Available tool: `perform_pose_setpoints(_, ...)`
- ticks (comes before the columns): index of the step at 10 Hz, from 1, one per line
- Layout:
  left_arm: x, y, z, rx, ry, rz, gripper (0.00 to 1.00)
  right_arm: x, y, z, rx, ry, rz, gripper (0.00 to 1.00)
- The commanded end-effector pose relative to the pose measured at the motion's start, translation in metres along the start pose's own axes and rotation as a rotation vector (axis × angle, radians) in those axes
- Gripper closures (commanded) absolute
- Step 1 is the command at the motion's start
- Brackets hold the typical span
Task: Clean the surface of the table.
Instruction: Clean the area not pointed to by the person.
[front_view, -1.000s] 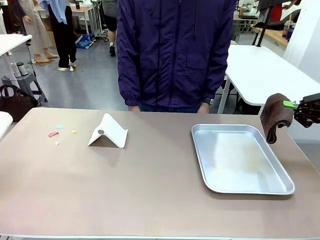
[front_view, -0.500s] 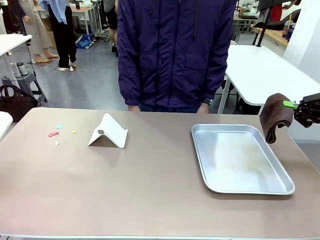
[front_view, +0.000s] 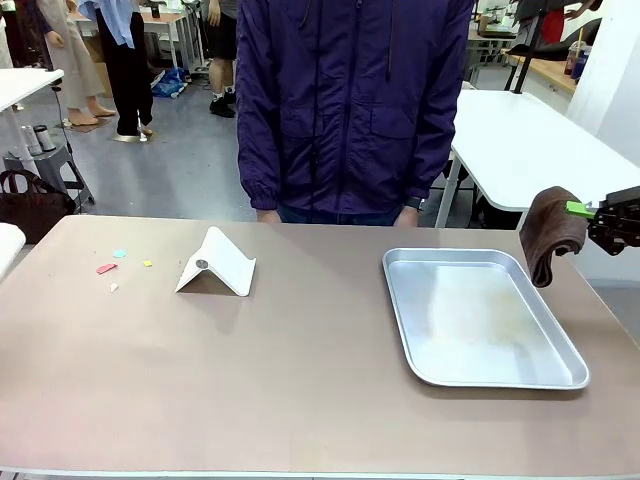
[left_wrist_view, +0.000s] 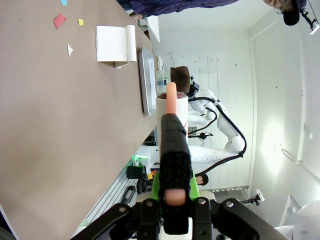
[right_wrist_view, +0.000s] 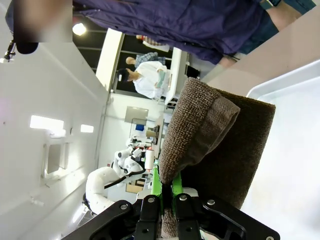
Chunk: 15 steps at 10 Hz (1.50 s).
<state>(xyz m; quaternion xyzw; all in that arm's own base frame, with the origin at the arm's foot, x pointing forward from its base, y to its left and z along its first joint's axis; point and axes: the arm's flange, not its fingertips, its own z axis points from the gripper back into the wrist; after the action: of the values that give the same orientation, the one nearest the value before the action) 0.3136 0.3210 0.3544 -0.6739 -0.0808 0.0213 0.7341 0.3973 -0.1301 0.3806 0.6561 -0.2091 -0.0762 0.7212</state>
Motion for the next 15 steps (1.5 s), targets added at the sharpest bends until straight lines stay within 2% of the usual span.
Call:
perform_pose_setpoints(1,-0.004,-0.005,0.0,0.004,0.009,0.006,0.91,0.004,0.006,-0.002,0.026,-0.01,-0.012,0.92)
perform_pose_setpoints(3,-0.004,-0.005,0.0,0.004,0.009,0.006,0.91,0.004,0.006,-0.002,0.026,-0.01,-0.012,0.92)
perform_pose_setpoints(4,0.0,0.0,0.0,0.0,0.0,0.0,0.78,0.004,0.006,-0.002,0.026,-0.01,-0.012,0.92)
perform_pose_setpoints(5,0.001,-0.005,-0.002,0.121,-0.107,0.026,0.78,0.004,0.006,-0.002,0.026,-0.01,-0.012,0.92)
perform_pose_setpoints(7,0.019,-0.01,-0.011,0.28,-0.05,0.043,0.78,0.004,0.006,-0.002,0.026,-0.01,-0.012,0.92)
perform_pose_setpoints(8,0.031,-0.013,-0.012,0.325,-0.059,0.051,0.78,0.004,0.006,-0.002,0.026,-0.01,-0.012,0.92)
perform_pose_setpoints(9,0.044,-0.016,-0.012,0.321,-0.065,0.058,0.78,0.004,0.006,-0.002,0.026,-0.01,-0.012,0.92)
perform_pose_setpoints(11,0.068,-0.019,-0.013,0.37,-0.137,0.11,0.78,0.004,0.006,-0.002,0.026,-0.01,-0.012,0.92)
perform_pose_setpoints(15,0.11,-0.021,-0.029,0.457,-0.172,0.139,0.78,0.004,0.006,-0.002,0.026,-0.01,-0.012,0.92)
